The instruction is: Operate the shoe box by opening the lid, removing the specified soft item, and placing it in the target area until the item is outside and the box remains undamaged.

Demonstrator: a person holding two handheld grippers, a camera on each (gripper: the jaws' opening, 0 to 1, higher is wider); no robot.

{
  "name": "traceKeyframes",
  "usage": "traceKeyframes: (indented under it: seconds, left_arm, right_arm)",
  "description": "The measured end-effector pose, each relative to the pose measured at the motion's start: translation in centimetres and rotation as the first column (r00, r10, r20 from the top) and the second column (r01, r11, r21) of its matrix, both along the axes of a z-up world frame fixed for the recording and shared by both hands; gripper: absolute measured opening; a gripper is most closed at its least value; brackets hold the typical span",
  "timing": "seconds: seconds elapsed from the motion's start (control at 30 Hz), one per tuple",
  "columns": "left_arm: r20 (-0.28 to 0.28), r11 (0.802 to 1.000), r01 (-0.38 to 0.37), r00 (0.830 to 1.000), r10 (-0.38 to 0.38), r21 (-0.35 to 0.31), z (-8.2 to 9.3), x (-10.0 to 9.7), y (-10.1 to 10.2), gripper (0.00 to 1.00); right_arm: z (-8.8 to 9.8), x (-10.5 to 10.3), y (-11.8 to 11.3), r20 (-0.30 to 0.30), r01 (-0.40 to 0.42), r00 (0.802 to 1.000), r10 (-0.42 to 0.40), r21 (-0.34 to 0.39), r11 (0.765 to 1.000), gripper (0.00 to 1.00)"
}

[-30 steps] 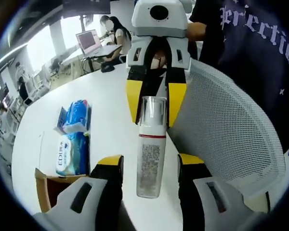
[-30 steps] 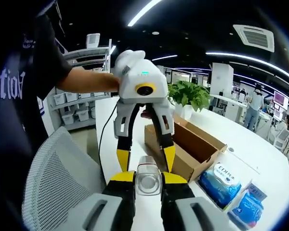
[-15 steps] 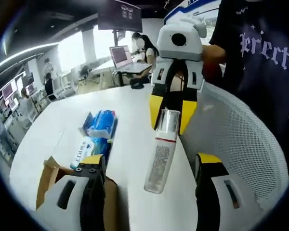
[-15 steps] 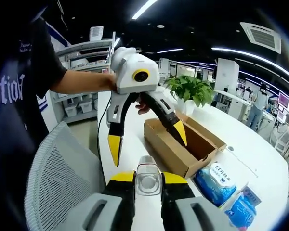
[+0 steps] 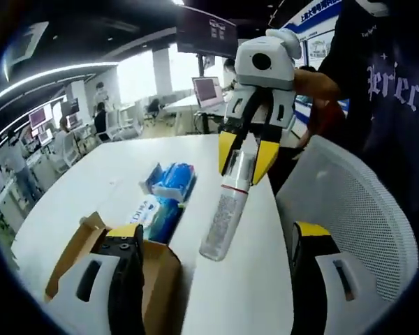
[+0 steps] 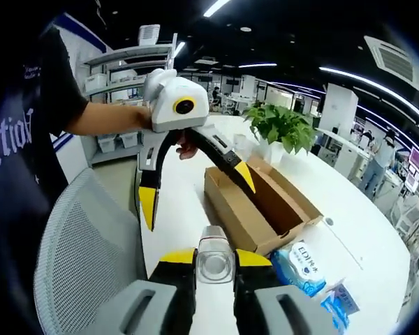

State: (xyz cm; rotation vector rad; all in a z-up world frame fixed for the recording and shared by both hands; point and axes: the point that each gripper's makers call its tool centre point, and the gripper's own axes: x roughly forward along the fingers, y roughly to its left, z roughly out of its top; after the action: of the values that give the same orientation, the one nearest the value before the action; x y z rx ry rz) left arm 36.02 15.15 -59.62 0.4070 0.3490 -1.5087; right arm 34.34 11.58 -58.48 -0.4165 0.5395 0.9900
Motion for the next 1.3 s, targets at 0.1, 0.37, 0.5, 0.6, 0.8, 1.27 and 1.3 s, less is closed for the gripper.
traceKeyframes:
  seconds: [0.1,0.37,0.5,0.6,0.8,1.27,1.3]
  left_arm:
    - [0.014,0.999,-0.04,0.999,0.04,0.01,-0.2,0.3,0.4,0.9]
    - [0.007,0.993,-0.119,0.993,0.119,-0.011,0.2,0.5,1.2,0.95]
    - [-0.003,0.987,-0.161,0.987,0.161,-0.017,0.5,0.3,1.8,0.97]
    - [-0.014,0.982,-0.188,0.982,0.187,-0.03,0.5,0.2,2.0,0.99]
    - [-0.029,0.972,-0.23,0.973,0.229,-0.036,0.3,0.2,2.8,0.99]
    - [-0.047,0.954,-0.298,0.954,0.296,-0.042,0.0,0.1,4.7,0.99]
    - [-0.055,0.95,-0.309,0.95,0.306,-0.049,0.1,0.2,4.9,0.99]
  right_arm:
    - [0.4,0.4,-0.2,0.011,-0.016,1.0,0.016,-0.019,1.0,0.14]
    - [1.6,1.8,-0.9,0.029,-0.056,0.998,0.059,-0.076,0.996,0.14]
    - [2.0,2.8,-1.4,0.026,-0.078,0.996,0.081,-0.096,0.992,0.14]
    - [2.2,3.7,-2.0,0.023,-0.078,0.996,0.081,-0.106,0.991,0.14]
    - [2.3,5.0,-2.8,0.027,-0.098,0.994,0.103,-0.152,0.984,0.14]
    - [2.7,8.9,-4.6,0.024,-0.144,0.988,0.155,-0.263,0.954,0.14]
    - [2.6,9.2,-4.7,0.023,-0.147,0.987,0.159,-0.272,0.951,0.14]
